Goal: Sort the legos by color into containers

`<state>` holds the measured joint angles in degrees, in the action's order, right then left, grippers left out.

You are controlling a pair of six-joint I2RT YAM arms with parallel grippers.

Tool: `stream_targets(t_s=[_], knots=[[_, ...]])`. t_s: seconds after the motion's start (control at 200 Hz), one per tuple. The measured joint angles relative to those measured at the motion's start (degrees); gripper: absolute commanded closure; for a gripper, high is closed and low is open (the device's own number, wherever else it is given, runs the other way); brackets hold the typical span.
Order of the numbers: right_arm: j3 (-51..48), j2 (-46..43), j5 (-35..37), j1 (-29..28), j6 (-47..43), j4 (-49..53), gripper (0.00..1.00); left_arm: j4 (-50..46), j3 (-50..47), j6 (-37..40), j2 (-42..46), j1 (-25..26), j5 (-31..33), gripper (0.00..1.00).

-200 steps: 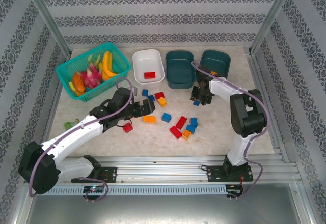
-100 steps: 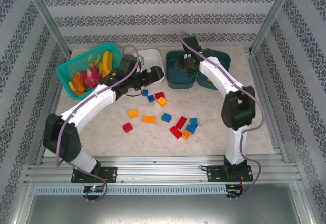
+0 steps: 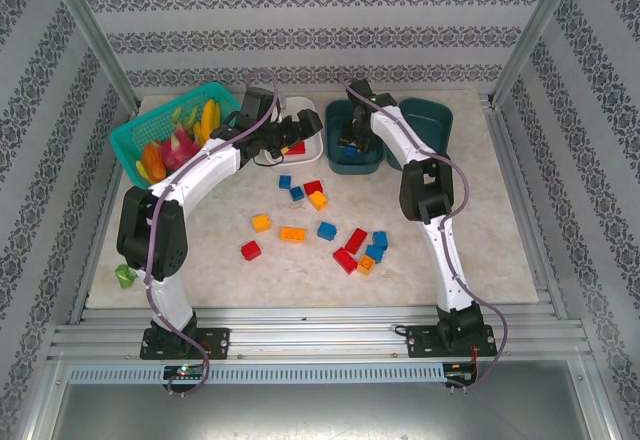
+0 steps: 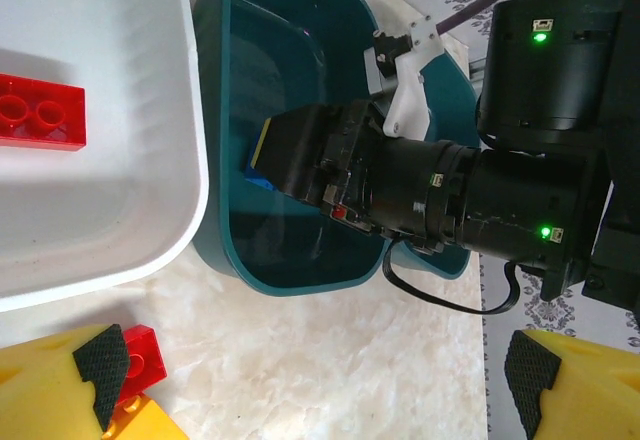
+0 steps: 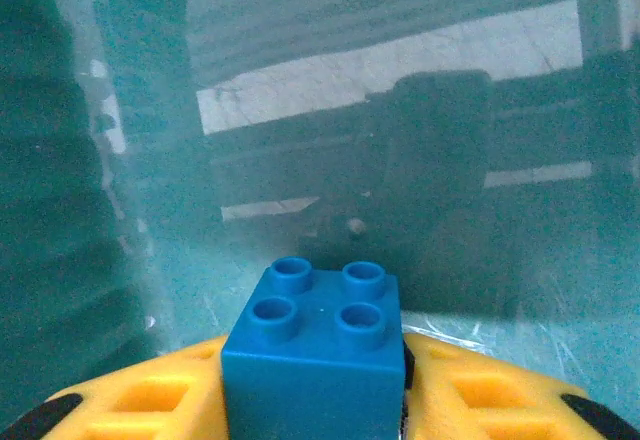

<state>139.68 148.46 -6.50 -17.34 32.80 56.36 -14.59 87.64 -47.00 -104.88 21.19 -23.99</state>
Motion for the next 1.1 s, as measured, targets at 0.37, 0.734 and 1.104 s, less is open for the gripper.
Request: stream_targets(t_s=[0.37, 0.734, 1.104], knots=[[-2.0, -13.0, -0.9, 0.1, -1.5, -0.2, 0.37, -9.4, -1.1, 0.1, 7.8, 0.0, 4.2, 0.03], [-60.3, -65.5, -10.8, -12.4, -5.8, -35.6, 0.29, -29.1, -20.1, -0.3, 27.5, 0.2, 12.5, 0.11], [-100.1, -76.3, -16.4, -24.1, -7.7, -52.8, 0.03, -29.9, -43.5, -9.0, 28.6, 1.6, 12.0, 0.14]])
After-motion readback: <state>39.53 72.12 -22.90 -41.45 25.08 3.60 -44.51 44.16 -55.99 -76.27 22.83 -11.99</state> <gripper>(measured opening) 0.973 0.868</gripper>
